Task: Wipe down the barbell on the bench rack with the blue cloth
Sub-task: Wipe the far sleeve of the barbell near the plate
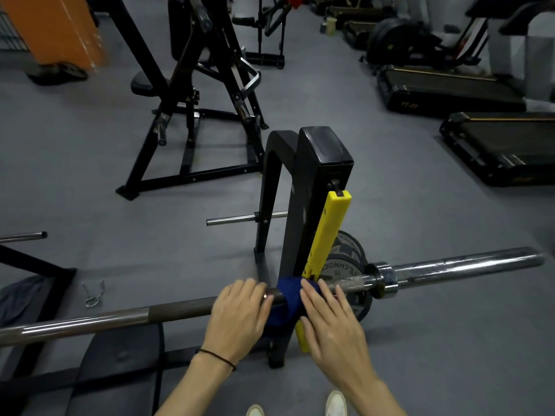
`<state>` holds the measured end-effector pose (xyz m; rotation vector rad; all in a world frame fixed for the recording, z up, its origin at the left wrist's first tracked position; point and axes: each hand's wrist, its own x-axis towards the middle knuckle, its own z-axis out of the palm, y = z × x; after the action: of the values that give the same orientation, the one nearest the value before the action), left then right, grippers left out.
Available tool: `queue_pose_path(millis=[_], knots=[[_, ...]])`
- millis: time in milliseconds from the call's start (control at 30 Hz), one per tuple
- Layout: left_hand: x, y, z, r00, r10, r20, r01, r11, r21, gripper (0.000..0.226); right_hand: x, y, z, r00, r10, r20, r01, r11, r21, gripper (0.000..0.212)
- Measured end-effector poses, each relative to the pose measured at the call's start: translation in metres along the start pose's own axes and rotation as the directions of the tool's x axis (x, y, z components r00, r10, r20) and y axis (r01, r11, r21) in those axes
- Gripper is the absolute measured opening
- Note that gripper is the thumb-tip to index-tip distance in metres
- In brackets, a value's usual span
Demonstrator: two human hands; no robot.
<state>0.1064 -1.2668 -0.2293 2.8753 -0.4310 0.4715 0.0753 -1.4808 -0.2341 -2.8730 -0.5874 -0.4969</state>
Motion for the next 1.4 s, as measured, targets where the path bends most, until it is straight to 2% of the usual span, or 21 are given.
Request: queue_pose_path(millis=[200, 333, 400, 433, 500, 667, 700, 767, 833, 867, 933, 1000, 1100, 1167, 1200, 1267, 1400], knots=[[0.02, 0.003, 0.002, 0.999, 0.034, 0.019, -0.037, 0.986, 0.162, 0.045, -0.009, -0.018, 0.009, 0.978, 0.193, -0.079, -0.185, 0.978, 0.099, 0.054], [0.024, 0.003, 0.0, 0.989, 0.029, 0.143, -0.047, 0.991, 0.123, 0.045, -0.018, 0.004, 0.0, 0.96, 0.259, -0.104, -0.257, 0.966, 0.034, 0.053], [0.029, 0.005, -0.006, 0.966, -0.01, 0.258, -0.023, 0.992, 0.124, 0.046, -0.021, 0.011, -0.004, 0.954, 0.284, -0.091, -0.284, 0.959, 0.011, 0.06], [0.031, 0.006, -0.014, 0.939, -0.014, 0.343, -0.043, 0.986, 0.159, 0.042, -0.021, 0.009, -0.003, 0.956, 0.283, -0.079, -0.283, 0.959, 0.01, 0.061], [0.039, 0.005, -0.017, 0.919, 0.052, 0.391, -0.141, 0.969, 0.202, 0.037, -0.012, -0.007, 0.002, 0.96, 0.276, -0.052, -0.276, 0.961, 0.007, 0.057], [0.063, 0.0, -0.012, 0.839, -0.048, 0.541, 0.025, 0.998, 0.05, 0.033, 0.011, -0.062, 0.019, 0.96, 0.281, 0.005, -0.281, 0.96, 0.016, 0.066], [0.061, 0.0, -0.014, 0.856, -0.056, 0.514, 0.03, 0.998, 0.06, 0.034, 0.008, -0.058, 0.019, 0.961, 0.276, 0.021, -0.276, 0.961, -0.008, 0.066], [0.05, 0.0, -0.017, 0.932, -0.045, 0.359, 0.007, 0.994, 0.108, 0.039, -0.005, -0.036, 0.013, 0.959, 0.283, 0.038, -0.28, 0.958, -0.057, 0.062], [0.031, 0.002, -0.016, 0.985, -0.03, 0.171, 0.022, 0.999, 0.044, 0.042, -0.018, -0.01, 0.005, 0.947, 0.32, 0.019, -0.318, 0.946, -0.065, 0.059], [0.02, 0.003, -0.012, 0.992, -0.027, 0.124, 0.025, 1.0, 0.017, 0.038, -0.022, -0.003, 0.002, 0.938, 0.347, 0.023, -0.346, 0.937, -0.048, 0.06], [0.006, 0.009, -0.006, 0.992, -0.014, 0.125, 0.011, 1.0, 0.022, 0.03, -0.02, -0.008, 0.005, 0.917, 0.399, 0.015, -0.399, 0.917, 0.001, 0.062], [0.008, 0.012, -0.005, 0.99, -0.032, 0.136, 0.023, 0.997, 0.068, 0.034, -0.008, -0.034, 0.016, 0.914, 0.405, -0.001, -0.404, 0.913, 0.062, 0.061], [0.021, 0.009, -0.004, 0.987, -0.033, 0.155, 0.021, 0.997, 0.078, 0.047, 0.0, -0.063, 0.025, 0.957, 0.289, 0.008, -0.289, 0.953, 0.09, 0.064], [0.029, 0.008, -0.008, 0.981, -0.029, 0.194, 0.009, 0.995, 0.104, 0.052, -0.005, -0.048, 0.02, 0.963, 0.267, 0.032, -0.268, 0.963, 0.032, 0.065], [0.032, 0.007, -0.013, 0.971, -0.05, 0.236, 0.015, 0.989, 0.148, 0.053, -0.01, -0.035, 0.016, 0.958, 0.285, 0.039, -0.285, 0.958, -0.005, 0.066], [0.039, 0.005, -0.019, 0.955, 0.008, 0.296, -0.09, 0.961, 0.263, 0.042, -0.018, -0.011, 0.009, 0.934, 0.353, 0.049, -0.352, 0.935, -0.038, 0.068], [0.052, 0.008, -0.016, 0.907, 0.029, 0.42, -0.148, 0.956, 0.253, 0.044, -0.007, -0.028, 0.011, 0.876, 0.48, 0.037, -0.481, 0.876, 0.037, 0.079]])
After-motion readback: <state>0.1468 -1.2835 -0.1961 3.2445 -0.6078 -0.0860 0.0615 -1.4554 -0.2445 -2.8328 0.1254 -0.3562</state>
